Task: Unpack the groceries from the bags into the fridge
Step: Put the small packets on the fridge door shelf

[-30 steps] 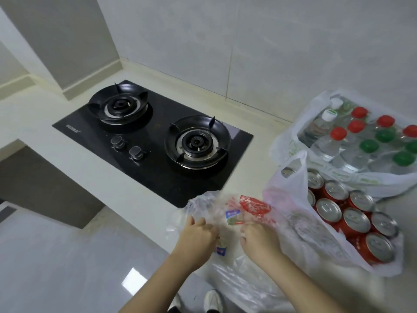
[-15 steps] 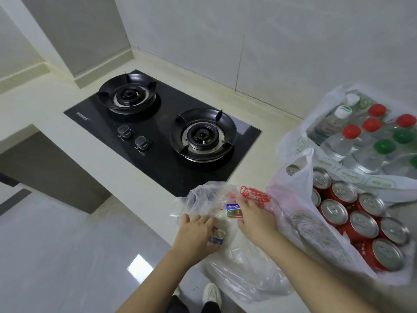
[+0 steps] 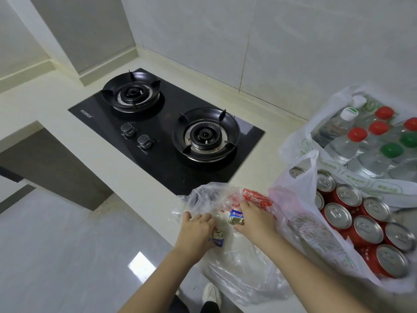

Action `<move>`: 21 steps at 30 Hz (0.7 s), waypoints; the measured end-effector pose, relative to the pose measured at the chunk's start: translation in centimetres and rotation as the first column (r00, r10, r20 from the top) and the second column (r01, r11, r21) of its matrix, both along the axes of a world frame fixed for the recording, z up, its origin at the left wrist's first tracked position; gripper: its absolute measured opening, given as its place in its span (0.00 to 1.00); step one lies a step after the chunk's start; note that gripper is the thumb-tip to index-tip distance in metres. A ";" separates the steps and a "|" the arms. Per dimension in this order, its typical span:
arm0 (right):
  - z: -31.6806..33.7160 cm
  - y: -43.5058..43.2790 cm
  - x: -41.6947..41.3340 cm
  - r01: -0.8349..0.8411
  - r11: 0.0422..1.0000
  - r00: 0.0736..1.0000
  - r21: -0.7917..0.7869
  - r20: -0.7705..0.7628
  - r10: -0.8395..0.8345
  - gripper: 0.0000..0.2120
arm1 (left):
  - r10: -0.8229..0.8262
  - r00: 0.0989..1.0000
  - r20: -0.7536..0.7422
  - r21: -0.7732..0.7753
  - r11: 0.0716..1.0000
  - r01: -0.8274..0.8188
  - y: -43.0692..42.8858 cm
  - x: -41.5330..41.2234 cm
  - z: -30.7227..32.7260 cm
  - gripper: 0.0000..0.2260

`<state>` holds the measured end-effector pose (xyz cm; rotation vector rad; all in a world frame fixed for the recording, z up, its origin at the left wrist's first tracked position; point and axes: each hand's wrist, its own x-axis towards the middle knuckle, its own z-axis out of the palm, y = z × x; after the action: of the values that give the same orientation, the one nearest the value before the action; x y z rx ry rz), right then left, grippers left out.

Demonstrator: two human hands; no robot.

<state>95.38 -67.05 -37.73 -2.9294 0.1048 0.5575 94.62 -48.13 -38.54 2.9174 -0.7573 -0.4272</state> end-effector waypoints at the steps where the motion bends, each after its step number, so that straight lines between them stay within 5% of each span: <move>1: -0.1 0.1 -0.1 0.014 1.000 1.000 0.009 0.002 -0.014 0.25 | 0.017 1.000 0.008 -0.015 1.000 -0.017 -0.1 0.0 0.0 0.13; 8: -0.3 0.2 -0.2 -0.039 0.999 0.999 0.027 0.003 0.039 0.19 | 0.062 0.996 0.060 -0.031 0.998 -0.061 -0.3 0.1 -0.5 0.03; 12: -0.3 -0.1 -0.4 0.047 0.991 0.999 0.126 0.017 -0.050 0.08 | 0.181 0.983 0.027 -0.175 0.969 -0.174 -0.6 0.1 -0.1 0.12; 16: -0.1 -0.8 -0.4 0.232 0.852 0.971 0.470 -0.067 -0.228 0.07 | 0.440 0.854 -0.278 -0.477 0.708 -0.521 -0.7 0.3 1.3 0.07; 21: 1.1 -0.5 -0.5 0.355 0.543 0.910 0.761 -0.147 -0.388 0.07 | 0.410 0.678 -0.610 -0.561 0.381 -0.735 -0.9 1.0 3.0 0.05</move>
<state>94.92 -67.52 -36.66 -1.9627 0.3732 0.3411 95.62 -49.00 -35.58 1.9311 0.2052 -0.4050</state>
